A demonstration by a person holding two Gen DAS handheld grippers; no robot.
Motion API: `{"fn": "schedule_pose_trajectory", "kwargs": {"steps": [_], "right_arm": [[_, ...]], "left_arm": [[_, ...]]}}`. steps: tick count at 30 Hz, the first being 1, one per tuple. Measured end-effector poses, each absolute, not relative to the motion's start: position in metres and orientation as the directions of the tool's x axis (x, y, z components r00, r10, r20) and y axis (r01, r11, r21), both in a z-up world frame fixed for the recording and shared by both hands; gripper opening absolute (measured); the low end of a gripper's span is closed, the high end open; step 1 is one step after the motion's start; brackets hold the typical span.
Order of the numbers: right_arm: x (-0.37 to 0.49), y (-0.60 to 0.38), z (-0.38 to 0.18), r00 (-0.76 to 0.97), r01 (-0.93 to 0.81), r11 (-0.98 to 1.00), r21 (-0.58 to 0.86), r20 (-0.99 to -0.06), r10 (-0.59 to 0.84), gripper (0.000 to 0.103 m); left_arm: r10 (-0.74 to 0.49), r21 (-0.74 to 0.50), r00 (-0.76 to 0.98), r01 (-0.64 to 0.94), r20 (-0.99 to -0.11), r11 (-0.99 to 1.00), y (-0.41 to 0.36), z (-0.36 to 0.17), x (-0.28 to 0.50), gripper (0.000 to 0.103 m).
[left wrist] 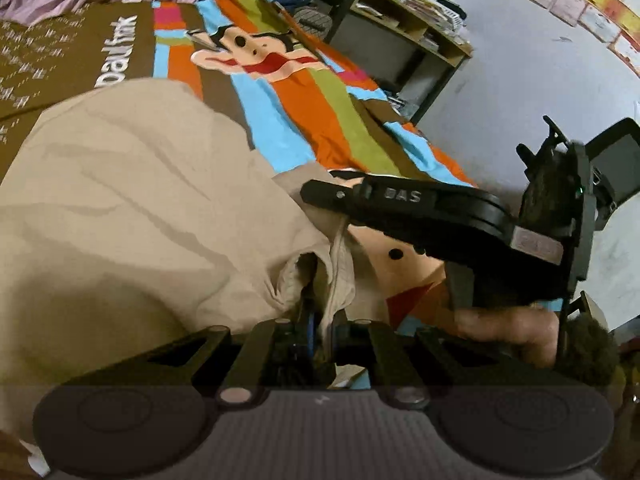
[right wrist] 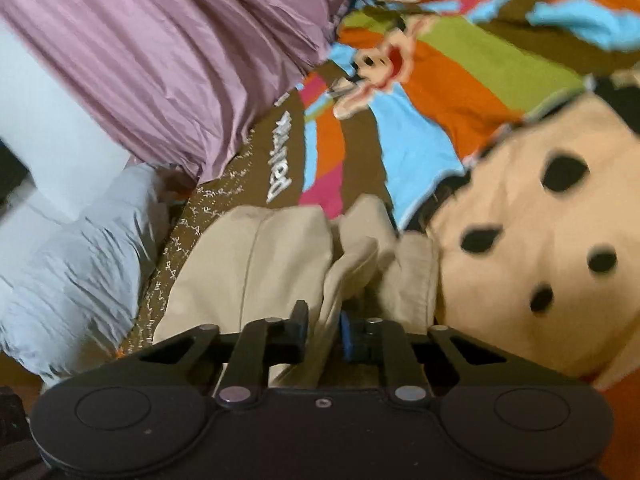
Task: Fold large clothes
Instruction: 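Fold the held jacket bundle over and open both grippers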
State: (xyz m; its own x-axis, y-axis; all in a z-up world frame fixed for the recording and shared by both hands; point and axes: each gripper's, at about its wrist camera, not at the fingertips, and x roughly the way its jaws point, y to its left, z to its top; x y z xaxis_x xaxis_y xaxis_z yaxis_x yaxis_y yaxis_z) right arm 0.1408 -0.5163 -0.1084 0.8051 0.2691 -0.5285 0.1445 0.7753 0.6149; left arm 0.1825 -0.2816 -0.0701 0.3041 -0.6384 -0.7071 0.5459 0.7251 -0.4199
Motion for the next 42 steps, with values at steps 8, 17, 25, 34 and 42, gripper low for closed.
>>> {"fn": "schedule_pose_trajectory", "kwargs": {"steps": [8, 17, 25, 34, 42], "right_arm": [[0.155, -0.507, -0.117, 0.764, 0.157, 0.868, 0.471, -0.615, 0.195, 0.004], [0.156, -0.5, -0.116, 0.765, 0.173, 0.889, 0.424, -0.627, 0.15, 0.017], [0.134, -0.502, -0.079, 0.815, 0.175, 0.871, 0.459, -0.564, 0.134, 0.049], [0.164, -0.476, -0.105, 0.679, 0.096, 0.761, 0.641, -0.601, 0.421, 0.074], [0.136, -0.471, -0.071, 0.781, 0.066, 0.809, 0.584, -0.535, 0.323, 0.012]], "left_arm": [[-0.753, -0.551, 0.24, 0.553, -0.612, 0.625, -0.248, -0.046, 0.184, 0.064], [-0.651, -0.508, 0.546, 0.411, -0.528, 0.757, -0.138, 0.002, 0.174, 0.097], [-0.49, -0.543, 0.539, 0.07, -0.685, 0.837, -0.072, -0.06, 0.207, 0.093], [-0.567, -0.584, 0.435, 0.108, -0.7, 0.804, -0.092, -0.093, 0.209, 0.093], [-0.535, -0.499, 0.413, 0.201, -0.737, 0.843, -0.119, -0.083, 0.204, 0.097]]}}
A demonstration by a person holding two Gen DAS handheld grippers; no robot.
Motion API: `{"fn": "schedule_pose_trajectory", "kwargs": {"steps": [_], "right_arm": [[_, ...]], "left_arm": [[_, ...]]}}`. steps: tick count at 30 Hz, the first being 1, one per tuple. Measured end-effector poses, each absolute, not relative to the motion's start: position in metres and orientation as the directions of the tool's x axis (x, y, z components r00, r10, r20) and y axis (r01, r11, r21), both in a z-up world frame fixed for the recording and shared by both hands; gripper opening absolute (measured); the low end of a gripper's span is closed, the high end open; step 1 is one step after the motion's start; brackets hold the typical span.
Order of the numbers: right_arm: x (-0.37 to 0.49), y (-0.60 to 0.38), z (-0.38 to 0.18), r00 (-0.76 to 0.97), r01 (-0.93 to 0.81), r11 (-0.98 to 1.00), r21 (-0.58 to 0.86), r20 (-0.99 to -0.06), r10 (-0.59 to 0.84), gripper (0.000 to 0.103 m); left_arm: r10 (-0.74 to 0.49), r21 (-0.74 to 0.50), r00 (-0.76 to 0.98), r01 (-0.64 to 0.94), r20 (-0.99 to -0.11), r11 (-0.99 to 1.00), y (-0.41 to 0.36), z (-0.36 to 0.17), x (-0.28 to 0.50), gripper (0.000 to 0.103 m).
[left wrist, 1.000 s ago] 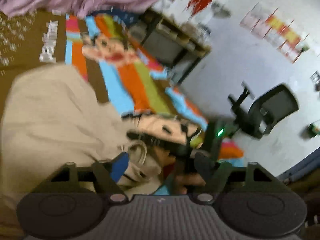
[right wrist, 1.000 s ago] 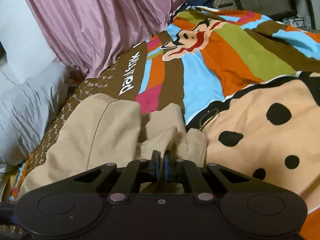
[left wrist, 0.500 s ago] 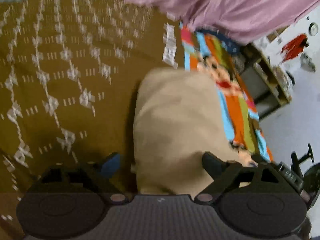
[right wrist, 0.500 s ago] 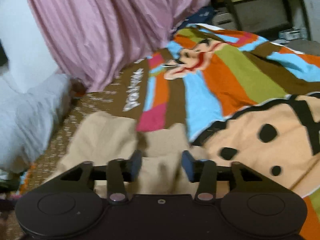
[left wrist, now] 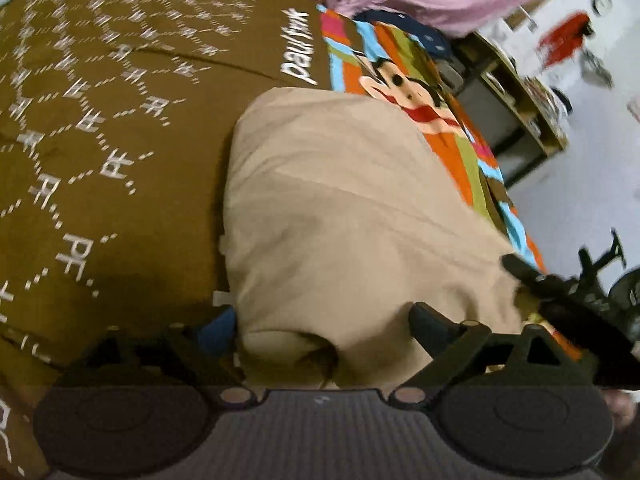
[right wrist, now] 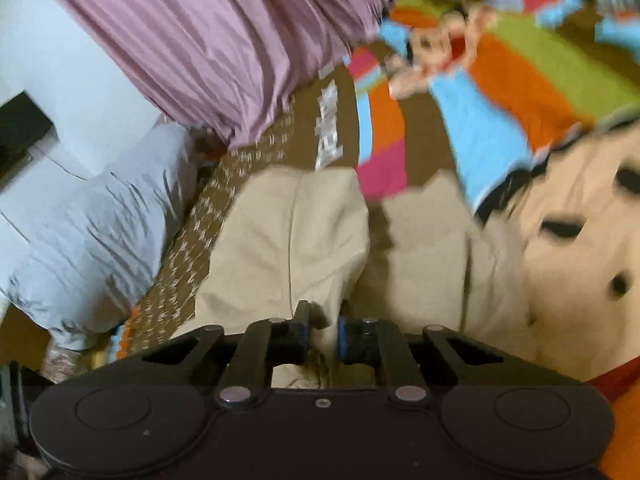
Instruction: Fold large clothes
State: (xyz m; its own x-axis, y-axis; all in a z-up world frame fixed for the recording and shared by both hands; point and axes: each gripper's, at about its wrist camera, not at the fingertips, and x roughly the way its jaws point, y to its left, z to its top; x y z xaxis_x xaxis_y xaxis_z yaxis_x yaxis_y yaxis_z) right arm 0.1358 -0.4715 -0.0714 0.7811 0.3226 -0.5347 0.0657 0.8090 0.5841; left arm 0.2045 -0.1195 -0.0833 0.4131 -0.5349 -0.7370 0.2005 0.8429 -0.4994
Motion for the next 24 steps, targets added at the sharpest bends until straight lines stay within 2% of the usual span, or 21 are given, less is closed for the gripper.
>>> {"fn": "schedule_pose_trajectory", "kwargs": {"steps": [2, 4, 6, 9, 14, 18, 21, 24], "right_arm": [[0.117, -0.472, -0.057, 0.815, 0.086, 0.827, 0.556, -0.517, 0.263, 0.011], [0.105, -0.467, -0.054, 0.821, 0.109, 0.874, 0.474, -0.539, 0.189, 0.011], [0.106, -0.461, -0.07, 0.788, 0.142, 0.908, 0.393, -0.601, 0.136, 0.011], [0.116, -0.461, -0.11, 0.727, 0.188, 0.906, 0.379, -0.674, 0.131, 0.012], [0.114, -0.453, -0.115, 0.729, 0.164, 0.929, 0.332, -0.675, 0.112, 0.013], [0.109, -0.461, -0.121, 0.742, 0.175, 0.91, 0.377, -0.658, 0.13, 0.013], [0.109, -0.461, -0.122, 0.745, 0.172, 0.912, 0.371, -0.655, 0.126, 0.013], [0.109, -0.459, -0.12, 0.746, 0.175, 0.914, 0.367, -0.655, 0.121, 0.013]], "left_arm": [[-0.511, -0.456, 0.418, 0.232, -0.751, 0.86, -0.133, -0.082, 0.202, 0.098], [-0.486, -0.42, 0.415, 0.244, -0.769, 0.874, -0.143, -0.083, 0.201, 0.098], [-0.485, -0.421, 0.398, 0.242, -0.778, 0.874, -0.146, -0.088, 0.202, 0.098], [-0.498, -0.437, 0.386, 0.238, -0.777, 0.867, -0.144, -0.089, 0.198, 0.098], [-0.537, -0.486, 0.413, 0.231, -0.736, 0.843, -0.129, -0.071, 0.193, 0.095], [-0.527, -0.479, 0.487, 0.231, -0.696, 0.847, -0.122, -0.052, 0.194, 0.096], [-0.444, -0.408, 0.504, 0.188, -0.741, 0.894, -0.128, -0.051, 0.211, 0.096], [-0.436, -0.405, 0.479, 0.173, -0.762, 0.898, -0.129, -0.066, 0.227, 0.096]]}}
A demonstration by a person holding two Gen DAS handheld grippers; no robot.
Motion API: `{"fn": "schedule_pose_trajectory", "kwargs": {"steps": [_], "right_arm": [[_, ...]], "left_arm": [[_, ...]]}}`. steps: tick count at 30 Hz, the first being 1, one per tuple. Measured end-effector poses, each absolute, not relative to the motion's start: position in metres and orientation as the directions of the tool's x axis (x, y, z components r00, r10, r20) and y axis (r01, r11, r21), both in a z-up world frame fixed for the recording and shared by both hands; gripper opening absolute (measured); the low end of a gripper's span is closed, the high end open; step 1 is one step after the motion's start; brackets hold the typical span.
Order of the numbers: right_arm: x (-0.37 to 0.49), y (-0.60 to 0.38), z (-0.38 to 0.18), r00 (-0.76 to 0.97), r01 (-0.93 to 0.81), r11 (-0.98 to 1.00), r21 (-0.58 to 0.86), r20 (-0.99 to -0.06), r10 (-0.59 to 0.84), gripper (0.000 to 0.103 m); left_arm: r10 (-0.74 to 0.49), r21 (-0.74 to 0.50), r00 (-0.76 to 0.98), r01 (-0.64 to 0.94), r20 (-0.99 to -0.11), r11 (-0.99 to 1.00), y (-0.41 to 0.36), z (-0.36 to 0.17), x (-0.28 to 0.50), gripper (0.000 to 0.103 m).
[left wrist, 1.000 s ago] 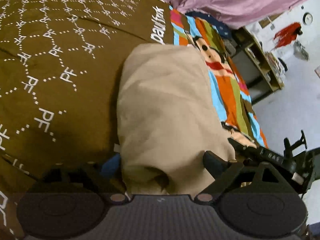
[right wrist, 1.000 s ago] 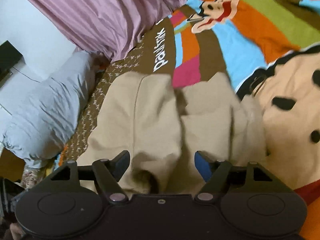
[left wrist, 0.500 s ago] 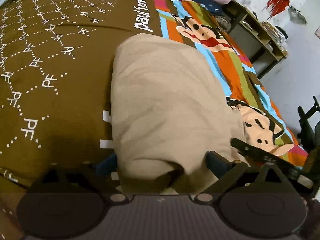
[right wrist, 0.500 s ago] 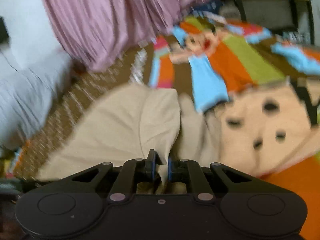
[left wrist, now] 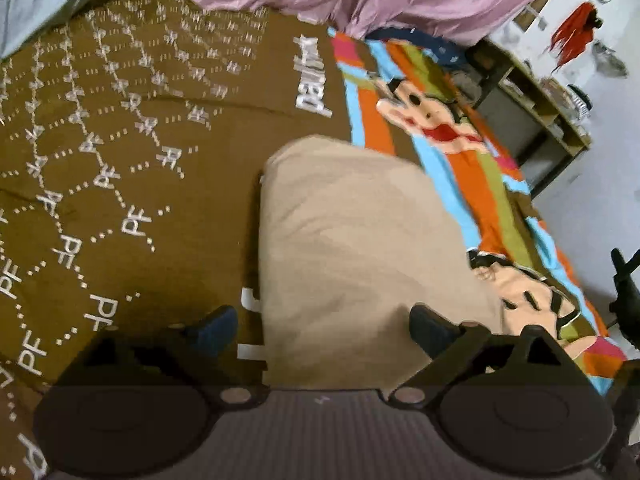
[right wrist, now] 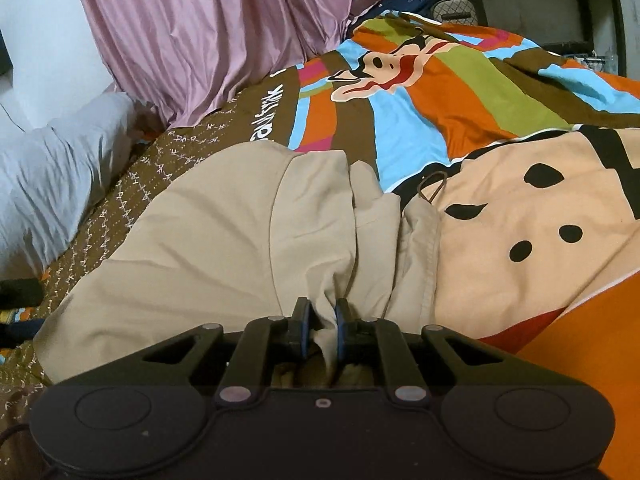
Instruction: Fold large clothes
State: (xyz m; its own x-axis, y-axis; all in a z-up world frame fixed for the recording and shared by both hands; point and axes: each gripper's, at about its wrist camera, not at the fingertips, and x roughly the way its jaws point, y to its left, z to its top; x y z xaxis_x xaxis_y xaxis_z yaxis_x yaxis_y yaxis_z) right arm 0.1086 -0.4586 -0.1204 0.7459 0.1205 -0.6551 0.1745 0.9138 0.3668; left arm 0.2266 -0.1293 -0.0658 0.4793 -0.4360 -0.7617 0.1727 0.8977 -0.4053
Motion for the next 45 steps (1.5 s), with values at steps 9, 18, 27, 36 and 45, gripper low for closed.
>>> {"fn": "schedule_pose_trajectory", "kwargs": {"steps": [9, 18, 27, 36, 45], "right_arm": [[0.107, -0.452, -0.115, 0.747, 0.17, 0.932, 0.321, -0.659, 0.091, 0.015], [0.134, -0.442, -0.051, 0.831, 0.138, 0.957, 0.257, -0.555, 0.029, 0.04], [0.263, -0.398, -0.076, 0.753, -0.142, 0.981, 0.135, -0.628, 0.195, 0.045], [0.287, -0.425, -0.148, 0.67, 0.038, 0.98, 0.197, -0.733, 0.122, 0.027], [0.249, -0.414, -0.107, 0.779, 0.023, 0.983, 0.18, -0.62, 0.096, 0.045]], "left_arm": [[-0.446, -0.421, 0.454, 0.162, -0.772, 0.893, -0.131, -0.093, 0.23, 0.096], [-0.46, -0.427, 0.449, 0.179, -0.766, 0.886, -0.13, -0.098, 0.232, 0.096], [-0.486, -0.465, 0.463, 0.168, -0.741, 0.869, -0.126, -0.11, 0.229, 0.099], [-0.524, -0.504, 0.397, 0.164, -0.753, 0.848, -0.136, -0.135, 0.242, 0.103], [-0.623, -0.645, 0.454, 0.129, -0.637, 0.753, -0.091, -0.108, 0.222, 0.098]]}}
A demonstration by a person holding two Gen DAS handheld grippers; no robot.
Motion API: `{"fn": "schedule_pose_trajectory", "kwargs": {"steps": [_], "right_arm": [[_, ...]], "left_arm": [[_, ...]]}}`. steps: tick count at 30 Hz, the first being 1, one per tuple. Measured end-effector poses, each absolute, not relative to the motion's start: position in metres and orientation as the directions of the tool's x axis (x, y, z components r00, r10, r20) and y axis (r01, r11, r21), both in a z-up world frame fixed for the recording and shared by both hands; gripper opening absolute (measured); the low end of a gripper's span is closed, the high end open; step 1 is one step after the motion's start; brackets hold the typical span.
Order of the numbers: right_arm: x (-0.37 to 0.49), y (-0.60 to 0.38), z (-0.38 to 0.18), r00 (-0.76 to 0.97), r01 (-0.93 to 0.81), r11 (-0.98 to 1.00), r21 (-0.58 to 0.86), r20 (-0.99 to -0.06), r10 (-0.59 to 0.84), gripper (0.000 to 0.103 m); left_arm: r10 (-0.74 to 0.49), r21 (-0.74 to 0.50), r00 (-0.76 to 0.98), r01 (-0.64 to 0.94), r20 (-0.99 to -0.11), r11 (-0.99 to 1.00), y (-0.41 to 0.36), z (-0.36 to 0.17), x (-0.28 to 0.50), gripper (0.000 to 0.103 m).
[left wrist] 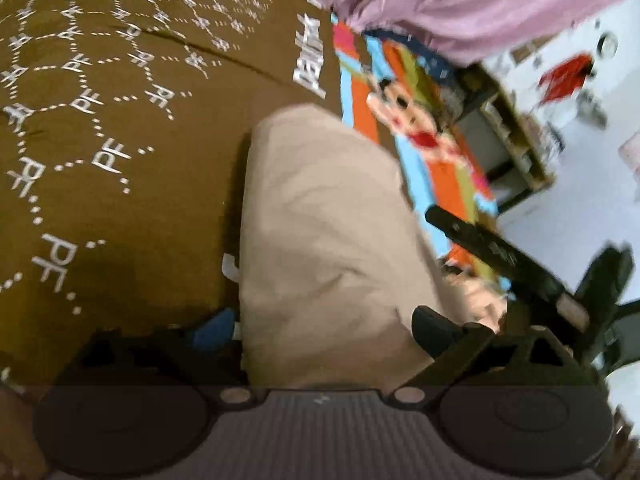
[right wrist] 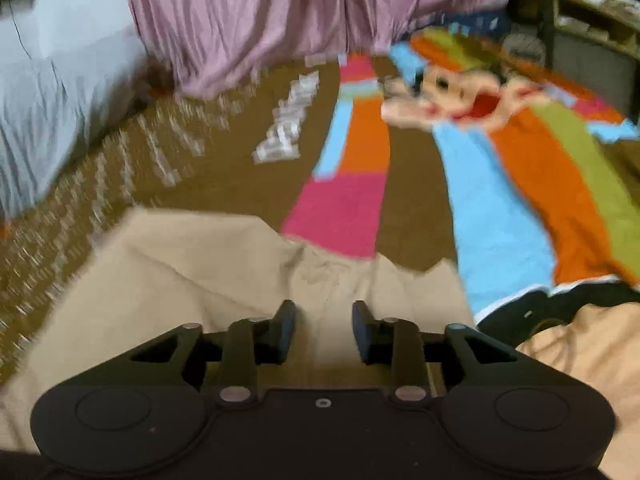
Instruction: Fold large clothes
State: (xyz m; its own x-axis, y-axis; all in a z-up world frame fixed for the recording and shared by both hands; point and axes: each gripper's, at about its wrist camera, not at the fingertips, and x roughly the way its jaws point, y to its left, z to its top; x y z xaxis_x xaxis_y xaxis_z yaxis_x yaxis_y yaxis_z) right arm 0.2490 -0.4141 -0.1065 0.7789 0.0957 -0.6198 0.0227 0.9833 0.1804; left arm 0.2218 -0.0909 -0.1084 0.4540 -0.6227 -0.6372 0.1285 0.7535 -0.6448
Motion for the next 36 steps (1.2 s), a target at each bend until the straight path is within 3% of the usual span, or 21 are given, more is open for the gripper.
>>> {"fn": "schedule_pose_trajectory", "kwargs": {"steps": [2, 5, 12, 14, 20, 27, 30, 36], "right_arm": [[0.232, -0.403, -0.085, 0.815, -0.027, 0.984, 0.175, -0.566, 0.123, 0.058], [0.206, -0.382, -0.066, 0.821, -0.124, 0.978, 0.169, -0.536, 0.196, 0.059], [0.151, -0.319, -0.074, 0.763, -0.311, 0.95, 0.029, -0.588, 0.268, 0.056], [0.142, -0.312, -0.084, 0.779, -0.273, 0.962, -0.023, -0.592, 0.207, 0.056], [0.139, -0.328, -0.117, 0.79, -0.185, 0.981, 0.057, -0.585, 0.183, 0.054], [0.127, -0.351, -0.098, 0.812, -0.118, 0.985, 0.124, -0.559, 0.168, 0.056], [0.122, -0.378, -0.081, 0.858, -0.033, 0.993, 0.114, -0.506, 0.087, 0.065], [0.159, -0.46, -0.084, 0.801, 0.109, 0.972, 0.21, -0.597, 0.039, 0.087]], "left_arm": [[-0.627, -0.673, 0.493, 0.108, -0.603, 0.732, -0.074, -0.102, 0.211, 0.099], [-0.603, -0.692, 0.541, 0.052, -0.587, 0.72, -0.048, -0.097, 0.195, 0.1], [-0.549, -0.651, 0.551, 0.014, -0.629, 0.759, -0.035, -0.096, 0.186, 0.1], [-0.55, -0.65, 0.547, 0.013, -0.631, 0.76, -0.038, -0.097, 0.184, 0.1], [-0.543, -0.635, 0.534, 0.015, -0.648, 0.773, -0.046, -0.098, 0.178, 0.1], [-0.526, -0.569, 0.498, 0.076, -0.689, 0.819, -0.061, -0.091, 0.195, 0.103], [-0.517, -0.528, 0.475, 0.123, -0.712, 0.841, -0.073, -0.091, 0.217, 0.103], [-0.574, -0.563, 0.392, 0.156, -0.719, 0.812, -0.091, -0.107, 0.25, 0.102]]}}
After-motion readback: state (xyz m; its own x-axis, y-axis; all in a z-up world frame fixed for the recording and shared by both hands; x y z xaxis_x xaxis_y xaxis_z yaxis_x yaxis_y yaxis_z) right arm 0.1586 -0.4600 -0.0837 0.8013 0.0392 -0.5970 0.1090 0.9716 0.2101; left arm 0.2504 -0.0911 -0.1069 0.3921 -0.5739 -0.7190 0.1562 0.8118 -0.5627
